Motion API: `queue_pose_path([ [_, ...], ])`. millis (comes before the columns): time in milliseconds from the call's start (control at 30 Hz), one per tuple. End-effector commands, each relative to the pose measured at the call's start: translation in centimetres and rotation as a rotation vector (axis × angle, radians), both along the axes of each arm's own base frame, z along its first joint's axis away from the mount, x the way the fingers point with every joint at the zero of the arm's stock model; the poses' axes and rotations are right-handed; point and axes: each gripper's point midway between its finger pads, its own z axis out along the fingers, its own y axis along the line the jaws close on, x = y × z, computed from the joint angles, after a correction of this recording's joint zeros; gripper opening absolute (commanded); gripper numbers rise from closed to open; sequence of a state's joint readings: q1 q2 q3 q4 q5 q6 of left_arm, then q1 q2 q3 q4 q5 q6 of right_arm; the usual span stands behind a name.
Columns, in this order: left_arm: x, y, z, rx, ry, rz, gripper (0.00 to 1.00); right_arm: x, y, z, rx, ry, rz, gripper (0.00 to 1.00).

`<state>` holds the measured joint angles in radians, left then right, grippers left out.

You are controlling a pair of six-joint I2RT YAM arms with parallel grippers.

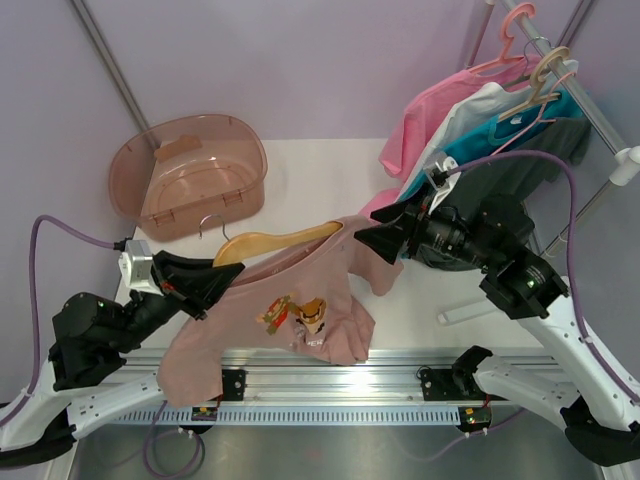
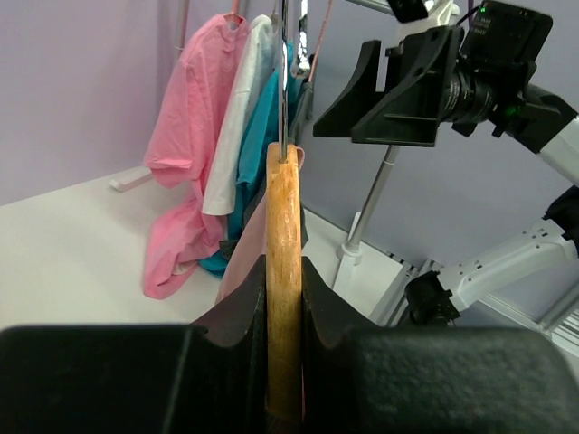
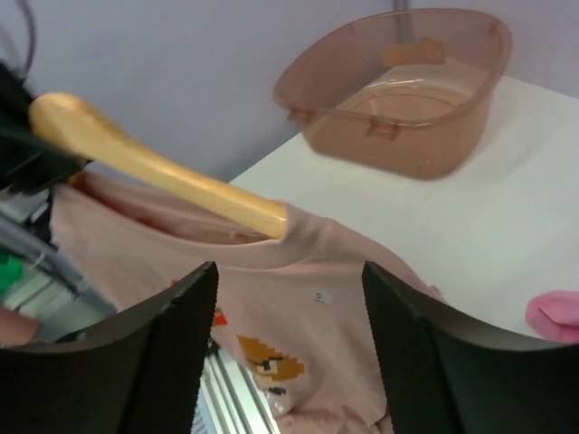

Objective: Remove the t-shirt from the hanger

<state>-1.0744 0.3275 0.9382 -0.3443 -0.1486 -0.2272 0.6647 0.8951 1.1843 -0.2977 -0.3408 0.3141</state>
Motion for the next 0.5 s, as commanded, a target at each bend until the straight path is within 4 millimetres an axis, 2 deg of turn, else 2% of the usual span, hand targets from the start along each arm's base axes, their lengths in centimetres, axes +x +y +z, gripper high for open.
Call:
queue_pose_path([
  [0, -2.0, 0.4, 4.1, -0.119, -0.049, -0.088, 0.0, -4.4, 0.8, 1.5, -0.085, -0.155, 0.262, 0.75],
  [33, -2.0, 0.2, 4.0, -0.111, -0.044, -0.094, 0.0, -4.7, 1.0, 1.8, -0.089, -0.171, 0.297, 0.78],
  [67, -2.1, 0.1, 3.9, -0.106, -0.041, -0.099, 0.0, -5.5, 1.7, 2.1, -0.093, -0.214, 0.371, 0.87],
  [100, -2.1, 0.0, 3.7, -0.099, -0.035, -0.103, 0.0, -6.4, 2.5, 2.3, -0.094, -0.246, 0.418, 0.9],
  [133, -2.1, -0.2, 3.6, -0.095, -0.029, -0.109, 0.0, -5.7, 3.3, 2.5, -0.142, -0.317, 0.408, 0.93],
  [200, -2.1, -0.6, 3.2, -0.079, -0.013, -0.121, 0.0, -6.2, 4.7, 2.2, -0.204, -0.354, 0.439, 0.94],
  [233, -2.2, -0.7, 3.3, -0.077, -0.004, -0.131, 0.0, -7.1, 5.5, 1.4, -0.244, -0.34, 0.486, 0.94],
  [267, -2.4, -1.4, 2.9, -0.057, 0.008, -0.154, 0.0, -7.1, 6.6, 1.9, -0.253, -0.355, 0.533, 0.94],
  [333, -2.8, -1.9, 2.7, -0.051, 0.019, -0.189, 0.0, -7.0, 7.4, 1.6, -0.266, -0.347, 0.569, 0.94],
  [433, -3.6, -2.5, 2.7, -0.045, 0.02, -0.248, 0.0, -7.4, 8.8, 0.5, -0.266, -0.344, 0.66, 0.94],
  [467, -4.1, -2.7, 2.8, -0.044, 0.015, -0.274, 0.0, -7.7, 9.3, -0.5, -0.269, -0.331, 0.7, 0.93],
])
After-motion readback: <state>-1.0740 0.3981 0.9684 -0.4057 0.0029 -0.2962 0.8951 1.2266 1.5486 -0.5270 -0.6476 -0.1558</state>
